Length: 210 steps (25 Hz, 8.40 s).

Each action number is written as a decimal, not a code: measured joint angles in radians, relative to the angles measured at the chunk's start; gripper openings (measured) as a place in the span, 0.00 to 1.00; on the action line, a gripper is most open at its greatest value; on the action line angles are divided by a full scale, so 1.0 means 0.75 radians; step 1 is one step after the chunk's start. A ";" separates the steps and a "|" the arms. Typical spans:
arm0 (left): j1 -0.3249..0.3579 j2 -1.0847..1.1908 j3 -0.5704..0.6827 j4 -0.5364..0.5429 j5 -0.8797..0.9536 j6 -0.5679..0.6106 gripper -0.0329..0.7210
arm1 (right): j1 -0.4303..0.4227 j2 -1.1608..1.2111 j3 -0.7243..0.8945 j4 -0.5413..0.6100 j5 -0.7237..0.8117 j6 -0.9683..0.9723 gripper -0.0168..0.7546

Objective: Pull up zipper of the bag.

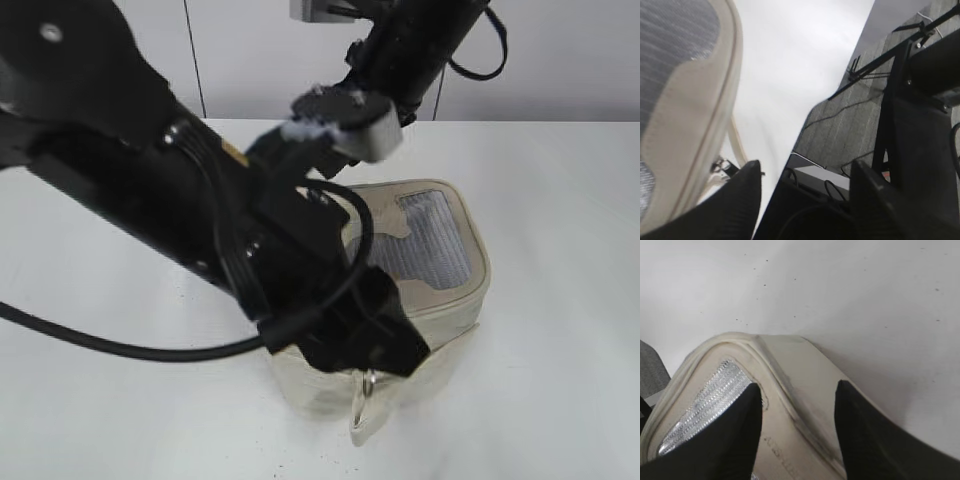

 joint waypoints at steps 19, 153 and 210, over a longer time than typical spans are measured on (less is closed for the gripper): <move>0.506 0.213 -0.451 0.054 0.147 0.055 0.67 | -0.360 -0.384 0.229 -0.188 -0.004 0.145 0.53; 0.358 0.921 -1.259 -0.050 0.709 0.127 0.09 | -0.530 -0.745 1.382 0.400 -0.497 -0.554 0.03; 0.353 0.878 -1.263 -0.047 0.712 0.056 0.51 | 0.394 -1.175 1.310 -0.436 -0.570 0.934 0.70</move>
